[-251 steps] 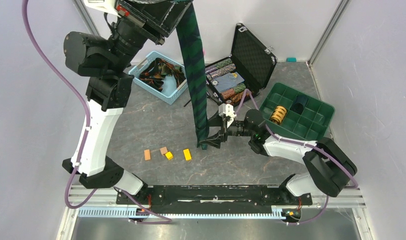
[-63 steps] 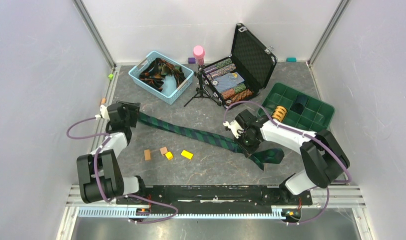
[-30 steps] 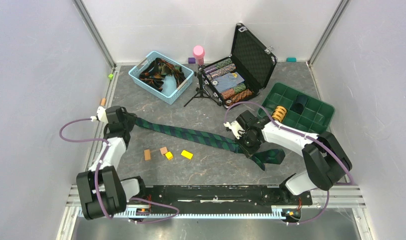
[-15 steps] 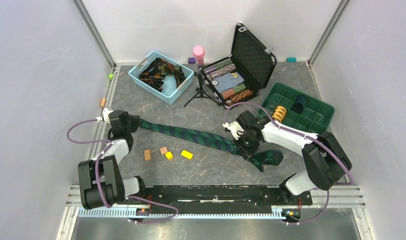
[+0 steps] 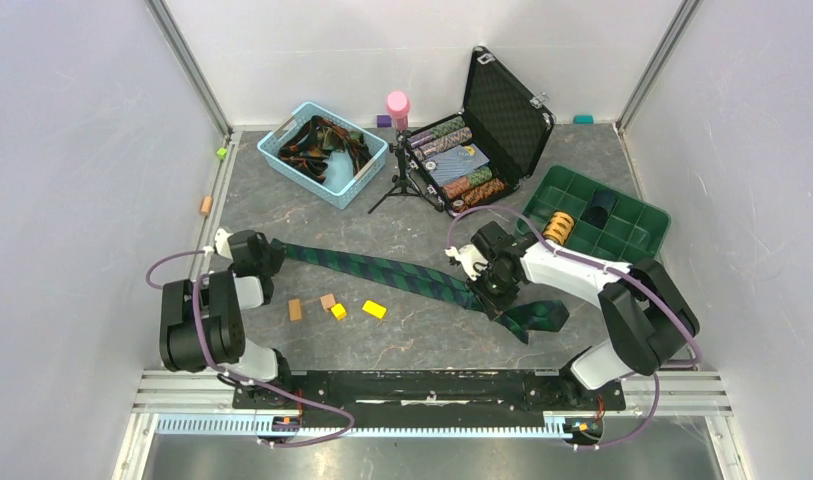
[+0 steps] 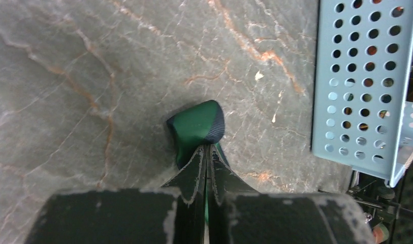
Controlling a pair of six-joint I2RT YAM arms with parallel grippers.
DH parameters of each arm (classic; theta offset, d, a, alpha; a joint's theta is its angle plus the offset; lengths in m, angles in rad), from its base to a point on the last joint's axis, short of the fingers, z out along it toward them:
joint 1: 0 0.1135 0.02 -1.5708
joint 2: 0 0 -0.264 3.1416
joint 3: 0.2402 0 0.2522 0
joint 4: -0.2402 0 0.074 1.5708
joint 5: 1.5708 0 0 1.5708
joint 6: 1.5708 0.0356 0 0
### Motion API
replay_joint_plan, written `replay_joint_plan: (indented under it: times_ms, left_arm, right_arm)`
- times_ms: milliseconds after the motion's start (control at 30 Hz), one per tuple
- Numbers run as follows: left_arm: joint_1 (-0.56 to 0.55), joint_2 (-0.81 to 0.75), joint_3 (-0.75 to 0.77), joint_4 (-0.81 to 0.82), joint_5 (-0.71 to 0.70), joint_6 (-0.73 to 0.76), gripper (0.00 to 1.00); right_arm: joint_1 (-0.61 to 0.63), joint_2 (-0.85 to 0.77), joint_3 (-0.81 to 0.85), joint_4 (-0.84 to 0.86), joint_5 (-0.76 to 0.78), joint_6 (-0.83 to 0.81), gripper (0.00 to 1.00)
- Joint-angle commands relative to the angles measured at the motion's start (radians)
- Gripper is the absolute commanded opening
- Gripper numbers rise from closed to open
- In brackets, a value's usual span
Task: Roll the ties
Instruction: Flatten out the tie at the center of the board.
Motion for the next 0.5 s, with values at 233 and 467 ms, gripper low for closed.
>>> replay_joint_plan:
  times_ms: [233,467]
  left_arm:
    - [0.012,0.087,0.034,0.148,-0.020,-0.036,0.02]
    - [0.013,0.121,0.035,0.219,0.021,-0.036,0.02]
  right_arm:
    - [-0.003,0.075,0.064,0.006,0.059,0.028,0.23]
    - [-0.004,0.061,0.132,0.010,0.167,0.054,0.54]
